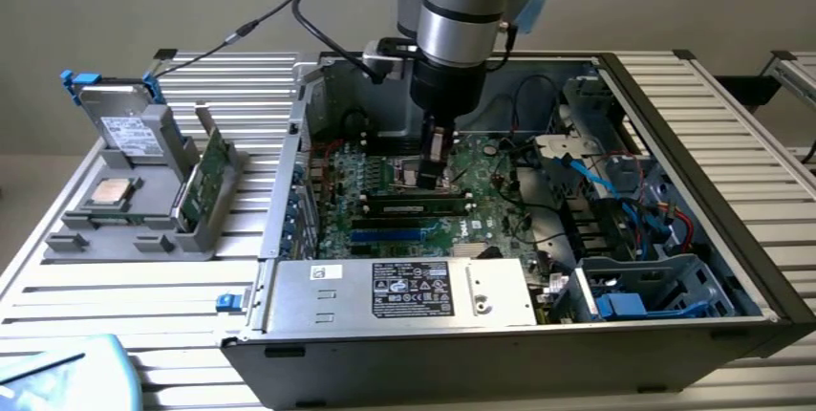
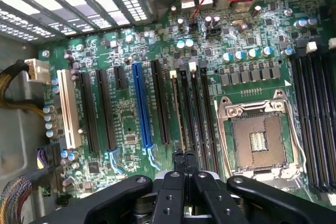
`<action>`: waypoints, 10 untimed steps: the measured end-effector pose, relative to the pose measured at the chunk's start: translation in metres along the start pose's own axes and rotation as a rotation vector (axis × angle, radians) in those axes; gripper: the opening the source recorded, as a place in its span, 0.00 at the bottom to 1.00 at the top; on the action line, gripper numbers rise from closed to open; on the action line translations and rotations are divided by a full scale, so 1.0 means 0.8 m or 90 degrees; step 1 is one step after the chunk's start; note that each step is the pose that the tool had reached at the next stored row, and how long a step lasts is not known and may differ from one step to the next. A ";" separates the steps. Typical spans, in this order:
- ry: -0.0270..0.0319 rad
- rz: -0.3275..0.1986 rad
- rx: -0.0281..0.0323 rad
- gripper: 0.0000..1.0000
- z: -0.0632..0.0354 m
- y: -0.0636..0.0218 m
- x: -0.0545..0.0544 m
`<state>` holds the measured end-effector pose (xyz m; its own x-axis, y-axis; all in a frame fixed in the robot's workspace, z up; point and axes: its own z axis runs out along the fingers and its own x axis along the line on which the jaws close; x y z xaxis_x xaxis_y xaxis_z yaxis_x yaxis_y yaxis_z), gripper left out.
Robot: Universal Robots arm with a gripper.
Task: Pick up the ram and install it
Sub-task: 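Press down the ram until it locks into place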
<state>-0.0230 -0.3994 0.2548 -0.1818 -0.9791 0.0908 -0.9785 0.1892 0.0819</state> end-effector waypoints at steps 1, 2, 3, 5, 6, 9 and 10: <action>-0.0008 0.010 -0.0010 0.11 0.000 0.000 0.000; -0.0016 0.020 -0.0019 0.11 0.000 0.000 0.000; -0.0025 0.031 -0.0028 0.11 0.000 0.000 0.000; -0.0043 0.052 -0.0047 0.11 0.000 0.000 0.000; -0.0052 0.063 -0.0058 0.11 0.000 0.000 0.000; -0.0079 0.095 -0.0087 0.11 0.000 0.000 0.000; -0.0086 0.105 -0.0096 0.11 0.000 0.000 0.000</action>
<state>-0.0230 -0.3994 0.2548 -0.3413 -0.9356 0.0908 -0.9337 0.3486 0.0818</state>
